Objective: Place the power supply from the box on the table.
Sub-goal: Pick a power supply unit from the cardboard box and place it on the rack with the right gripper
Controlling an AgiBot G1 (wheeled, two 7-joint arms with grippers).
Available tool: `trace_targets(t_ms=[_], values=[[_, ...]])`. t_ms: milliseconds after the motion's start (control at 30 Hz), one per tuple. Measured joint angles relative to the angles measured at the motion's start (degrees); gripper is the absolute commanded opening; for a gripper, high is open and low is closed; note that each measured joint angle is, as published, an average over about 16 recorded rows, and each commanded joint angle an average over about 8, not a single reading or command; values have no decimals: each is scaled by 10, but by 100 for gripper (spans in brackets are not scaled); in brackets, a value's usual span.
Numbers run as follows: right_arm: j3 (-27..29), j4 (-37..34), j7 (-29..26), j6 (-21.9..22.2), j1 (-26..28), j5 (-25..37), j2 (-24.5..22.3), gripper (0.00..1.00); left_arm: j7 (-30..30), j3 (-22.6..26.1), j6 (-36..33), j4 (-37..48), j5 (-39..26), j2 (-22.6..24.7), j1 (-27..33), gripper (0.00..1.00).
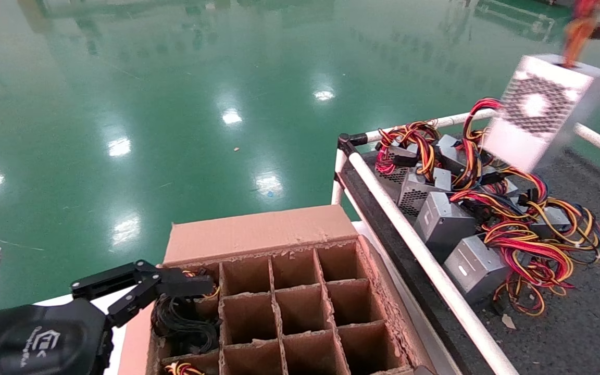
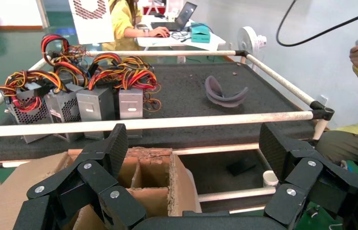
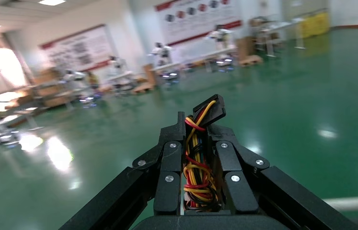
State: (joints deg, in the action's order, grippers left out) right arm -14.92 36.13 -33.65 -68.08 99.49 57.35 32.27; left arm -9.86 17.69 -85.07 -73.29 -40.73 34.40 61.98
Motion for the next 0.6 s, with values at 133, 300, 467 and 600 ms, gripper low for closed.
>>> trace_targets(t_ms=[133,300,467,600], values=[[-2,-51,32,3,14,18,-16,0,0,0,0,0,0,0,0,100],[-5,-121,77,9,33,36,-22,0,0,0,0,0,0,0,0,100],[-9,-186,121,21,51,50,-17,0,0,0,0,0,0,0,0,100],[-12,-232,152,44,62,59,-6,0,0,0,0,0,0,0,0,100]])
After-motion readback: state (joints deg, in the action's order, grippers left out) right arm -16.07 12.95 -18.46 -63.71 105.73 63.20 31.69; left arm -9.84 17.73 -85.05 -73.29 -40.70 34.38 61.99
